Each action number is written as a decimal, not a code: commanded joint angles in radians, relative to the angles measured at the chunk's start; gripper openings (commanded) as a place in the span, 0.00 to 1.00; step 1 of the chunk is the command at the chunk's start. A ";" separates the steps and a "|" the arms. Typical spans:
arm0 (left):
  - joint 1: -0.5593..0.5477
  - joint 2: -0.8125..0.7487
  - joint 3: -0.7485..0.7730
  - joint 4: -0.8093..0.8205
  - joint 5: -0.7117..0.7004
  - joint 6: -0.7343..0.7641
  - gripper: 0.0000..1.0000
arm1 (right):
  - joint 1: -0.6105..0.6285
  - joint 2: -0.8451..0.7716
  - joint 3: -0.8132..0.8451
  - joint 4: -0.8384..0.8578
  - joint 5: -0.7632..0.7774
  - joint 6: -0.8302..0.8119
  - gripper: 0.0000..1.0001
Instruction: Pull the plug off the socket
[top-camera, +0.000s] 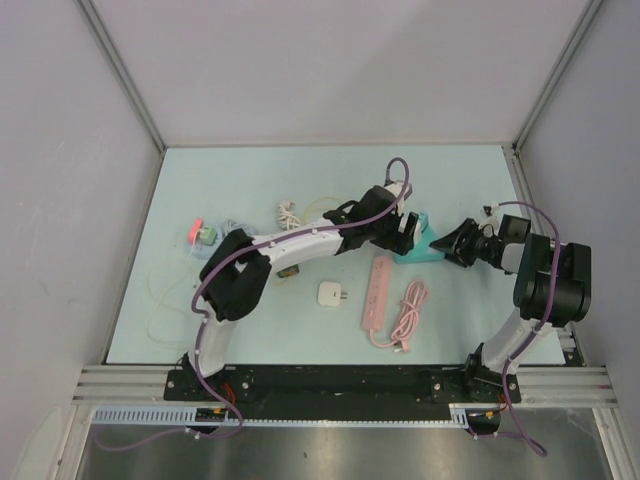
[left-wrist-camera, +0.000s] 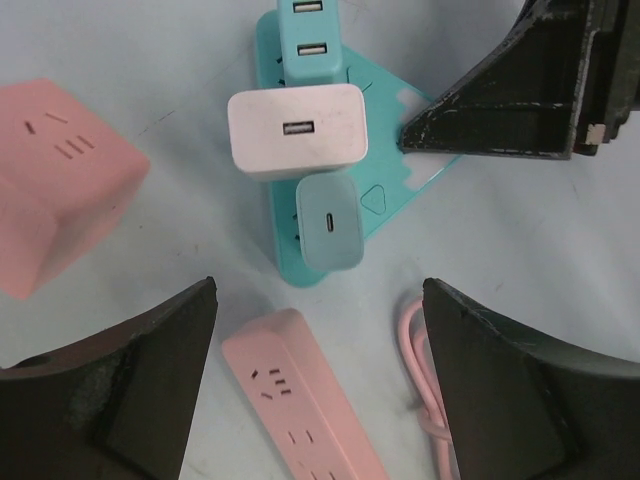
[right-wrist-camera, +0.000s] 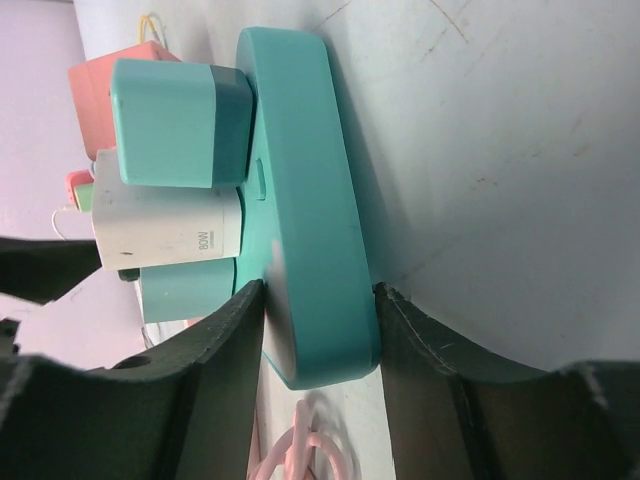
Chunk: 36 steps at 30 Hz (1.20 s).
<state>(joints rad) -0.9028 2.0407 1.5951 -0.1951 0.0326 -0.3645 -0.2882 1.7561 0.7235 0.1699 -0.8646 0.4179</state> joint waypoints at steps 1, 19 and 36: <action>-0.007 0.067 0.089 0.049 0.006 0.027 0.86 | 0.014 0.029 -0.029 0.045 -0.017 -0.002 0.45; -0.010 0.176 0.169 0.005 0.064 0.013 0.47 | 0.007 0.083 -0.033 0.085 0.007 0.019 0.39; -0.008 0.133 0.296 -0.116 0.191 -0.013 0.00 | 0.017 0.103 -0.013 0.014 0.113 0.019 0.34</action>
<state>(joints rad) -0.8993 2.2147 1.7721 -0.2943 0.0929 -0.3592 -0.2874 1.8236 0.7155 0.2642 -0.9478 0.4946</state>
